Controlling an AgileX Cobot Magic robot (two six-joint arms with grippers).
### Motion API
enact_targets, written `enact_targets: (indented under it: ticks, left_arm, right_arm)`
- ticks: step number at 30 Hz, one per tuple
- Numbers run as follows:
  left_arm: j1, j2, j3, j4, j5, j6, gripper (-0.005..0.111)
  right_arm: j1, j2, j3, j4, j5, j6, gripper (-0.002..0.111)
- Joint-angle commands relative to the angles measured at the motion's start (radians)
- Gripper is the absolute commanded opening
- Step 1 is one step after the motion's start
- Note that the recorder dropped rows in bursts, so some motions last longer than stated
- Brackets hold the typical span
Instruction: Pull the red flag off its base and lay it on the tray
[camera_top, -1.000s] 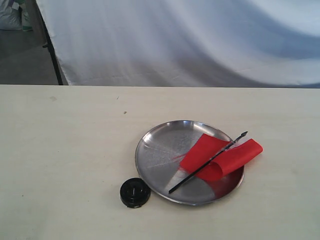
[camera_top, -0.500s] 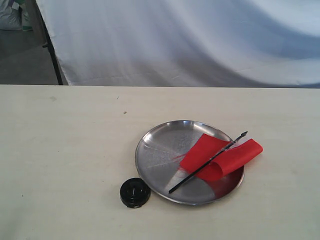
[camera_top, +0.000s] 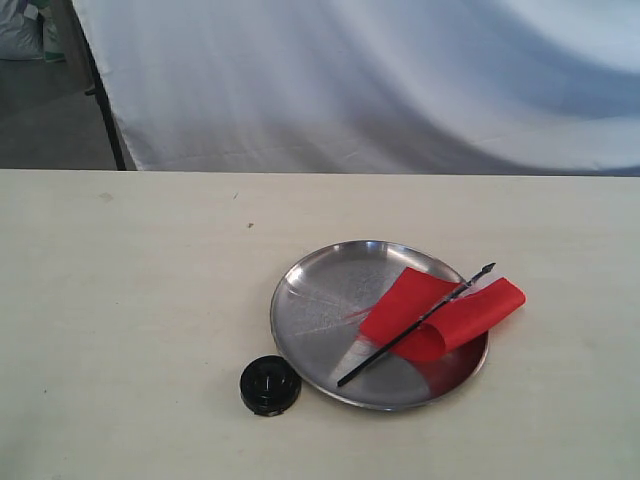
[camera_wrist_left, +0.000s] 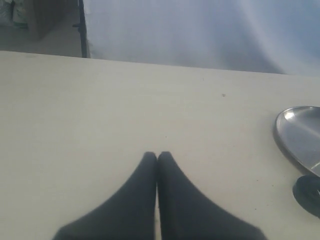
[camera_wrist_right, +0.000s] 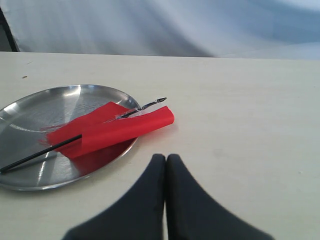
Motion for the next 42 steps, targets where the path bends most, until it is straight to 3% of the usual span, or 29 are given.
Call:
enact_targets:
  ticks: [1, 42]
  left_arm:
    - [0.001, -0.003, 0.003, -0.003, -0.003, -0.002, 0.000]
    - [0.001, -0.003, 0.003, 0.018, -0.003, -0.002, 0.000]
  right_arm:
    - [-0.006, -0.007, 0.003, 0.000, -0.006, -0.009, 0.000]
    - [-0.006, -0.007, 0.003, 0.000, -0.005, -0.009, 0.000]
